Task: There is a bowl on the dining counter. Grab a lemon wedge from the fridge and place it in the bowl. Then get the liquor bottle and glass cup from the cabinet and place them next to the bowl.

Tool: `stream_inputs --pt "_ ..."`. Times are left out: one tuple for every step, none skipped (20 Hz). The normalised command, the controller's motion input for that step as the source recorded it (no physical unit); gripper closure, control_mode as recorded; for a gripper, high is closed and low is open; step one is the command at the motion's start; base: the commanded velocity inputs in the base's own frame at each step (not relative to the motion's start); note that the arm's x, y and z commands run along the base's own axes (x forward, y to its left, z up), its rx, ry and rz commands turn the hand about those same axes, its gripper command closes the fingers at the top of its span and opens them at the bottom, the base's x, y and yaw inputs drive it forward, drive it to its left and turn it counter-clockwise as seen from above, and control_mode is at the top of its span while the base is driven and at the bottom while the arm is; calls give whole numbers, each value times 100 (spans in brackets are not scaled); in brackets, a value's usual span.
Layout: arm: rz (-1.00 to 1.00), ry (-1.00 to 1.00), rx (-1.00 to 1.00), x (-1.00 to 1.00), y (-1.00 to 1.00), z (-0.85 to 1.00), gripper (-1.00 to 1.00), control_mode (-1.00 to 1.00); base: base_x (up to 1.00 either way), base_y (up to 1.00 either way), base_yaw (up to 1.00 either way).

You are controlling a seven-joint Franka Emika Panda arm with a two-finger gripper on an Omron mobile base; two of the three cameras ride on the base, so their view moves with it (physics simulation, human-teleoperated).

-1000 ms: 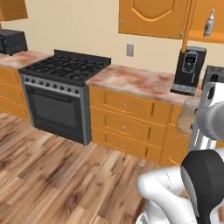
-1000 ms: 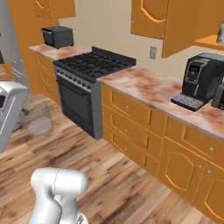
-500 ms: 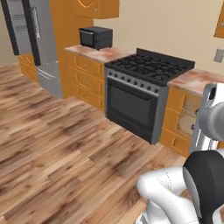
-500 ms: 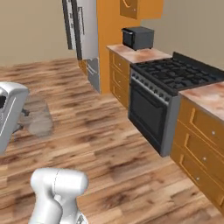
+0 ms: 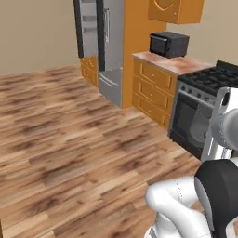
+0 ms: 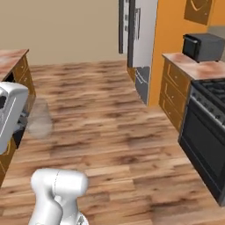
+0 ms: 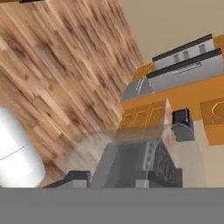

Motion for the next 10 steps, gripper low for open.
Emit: stream_inputs --pt "0 0 0 0 0 0 100 100 100 56 39" --pt "0 0 0 0 0 0 100 100 100 48 37" --pt "0 0 0 0 0 0 100 100 100 42 35" --pt "0 0 0 0 0 0 100 100 100 44 35" --pt "0 0 0 0 0 0 100 100 100 45 34" --pt "0 0 0 0 0 0 100 100 100 49 33" --pt "0 0 0 0 0 0 100 100 100 48 33" --pt "0 0 0 0 0 0 100 100 100 46 34" --pt "0 0 0 0 0 0 100 100 100 52 34" --pt "0 0 0 0 0 0 100 100 100 56 33"
